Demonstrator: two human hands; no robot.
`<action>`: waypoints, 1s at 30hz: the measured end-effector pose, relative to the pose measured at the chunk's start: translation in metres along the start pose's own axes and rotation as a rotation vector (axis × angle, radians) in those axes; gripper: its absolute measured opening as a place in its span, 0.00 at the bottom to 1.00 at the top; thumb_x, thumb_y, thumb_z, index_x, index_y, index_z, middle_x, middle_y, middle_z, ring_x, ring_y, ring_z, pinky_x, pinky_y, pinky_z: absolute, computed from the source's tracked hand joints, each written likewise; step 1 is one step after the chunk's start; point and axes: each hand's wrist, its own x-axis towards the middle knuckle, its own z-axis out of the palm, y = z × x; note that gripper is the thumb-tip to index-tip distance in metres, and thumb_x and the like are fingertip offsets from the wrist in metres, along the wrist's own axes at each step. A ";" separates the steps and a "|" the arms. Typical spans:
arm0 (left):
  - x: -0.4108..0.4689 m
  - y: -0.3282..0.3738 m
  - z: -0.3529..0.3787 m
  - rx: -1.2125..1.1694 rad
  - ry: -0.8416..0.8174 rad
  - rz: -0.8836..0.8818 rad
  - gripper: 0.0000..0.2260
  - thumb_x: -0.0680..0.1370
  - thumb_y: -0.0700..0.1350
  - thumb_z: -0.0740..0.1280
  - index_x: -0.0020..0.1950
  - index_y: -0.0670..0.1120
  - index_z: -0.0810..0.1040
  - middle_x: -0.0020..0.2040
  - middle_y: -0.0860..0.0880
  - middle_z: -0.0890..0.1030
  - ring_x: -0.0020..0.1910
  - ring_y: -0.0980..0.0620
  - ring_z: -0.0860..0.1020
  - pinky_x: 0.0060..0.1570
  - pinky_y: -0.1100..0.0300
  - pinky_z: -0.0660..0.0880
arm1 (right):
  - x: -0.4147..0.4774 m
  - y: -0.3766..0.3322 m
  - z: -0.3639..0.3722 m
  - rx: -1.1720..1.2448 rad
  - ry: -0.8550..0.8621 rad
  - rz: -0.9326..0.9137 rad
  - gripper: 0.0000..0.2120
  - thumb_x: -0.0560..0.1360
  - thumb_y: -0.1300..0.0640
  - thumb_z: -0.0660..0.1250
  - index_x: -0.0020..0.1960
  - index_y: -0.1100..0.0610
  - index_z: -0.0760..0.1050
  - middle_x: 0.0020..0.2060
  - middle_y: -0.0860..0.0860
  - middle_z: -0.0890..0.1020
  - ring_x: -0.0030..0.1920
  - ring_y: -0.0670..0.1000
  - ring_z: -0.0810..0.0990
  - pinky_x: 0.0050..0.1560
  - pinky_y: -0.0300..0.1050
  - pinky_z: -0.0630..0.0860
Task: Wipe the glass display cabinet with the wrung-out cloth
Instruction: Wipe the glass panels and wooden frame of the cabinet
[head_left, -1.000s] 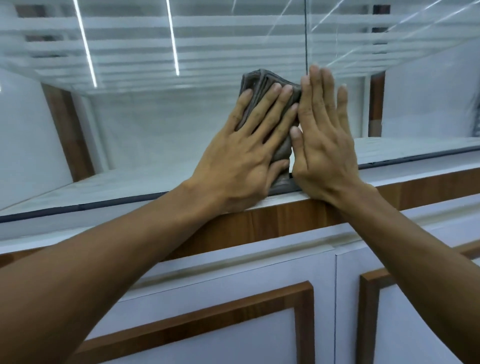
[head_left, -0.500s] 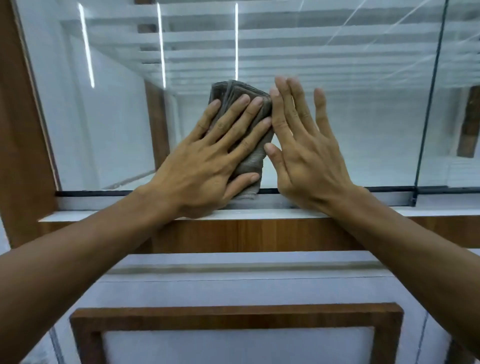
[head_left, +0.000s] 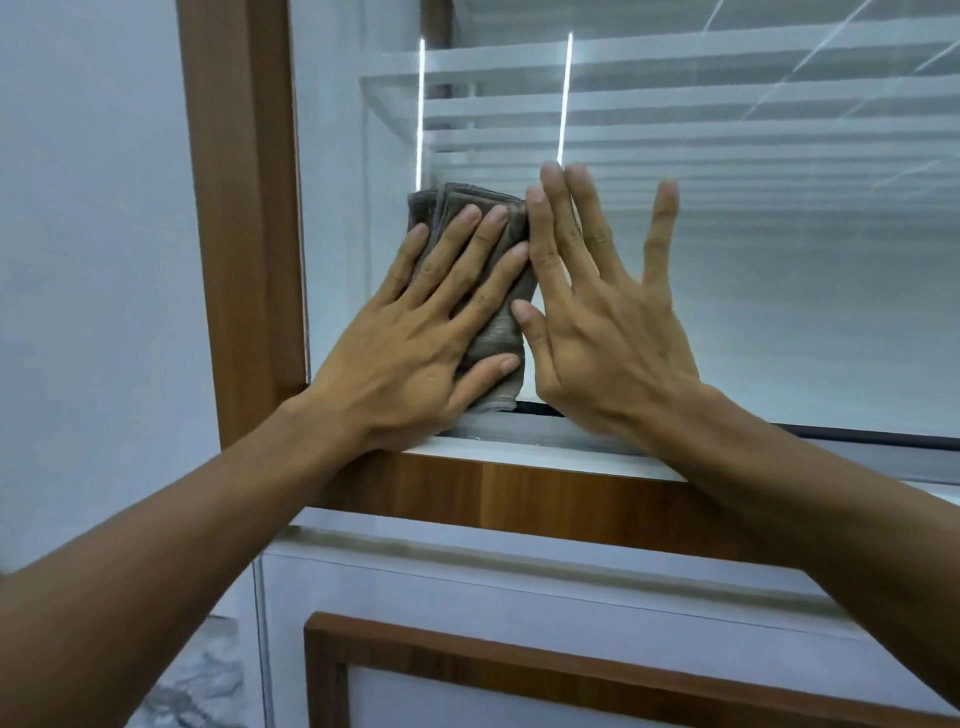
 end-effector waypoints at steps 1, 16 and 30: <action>-0.005 -0.006 -0.002 0.006 -0.020 -0.008 0.33 0.86 0.62 0.48 0.85 0.44 0.44 0.85 0.40 0.46 0.84 0.42 0.44 0.82 0.42 0.45 | 0.004 -0.006 0.001 -0.005 -0.006 -0.003 0.33 0.85 0.46 0.47 0.83 0.64 0.44 0.82 0.64 0.48 0.83 0.62 0.46 0.75 0.79 0.41; -0.045 -0.022 -0.014 0.059 -0.113 -0.274 0.34 0.86 0.62 0.46 0.85 0.43 0.40 0.84 0.40 0.39 0.84 0.43 0.40 0.82 0.40 0.45 | 0.014 -0.015 0.003 0.078 0.032 -0.075 0.32 0.83 0.49 0.55 0.83 0.60 0.52 0.83 0.62 0.50 0.83 0.60 0.47 0.79 0.70 0.41; 0.244 0.023 -0.039 -0.173 0.245 -0.235 0.34 0.83 0.56 0.55 0.84 0.39 0.54 0.84 0.37 0.50 0.84 0.39 0.48 0.81 0.37 0.47 | 0.111 0.197 -0.074 0.036 0.076 0.134 0.30 0.82 0.53 0.55 0.83 0.57 0.57 0.83 0.59 0.53 0.83 0.57 0.47 0.80 0.68 0.48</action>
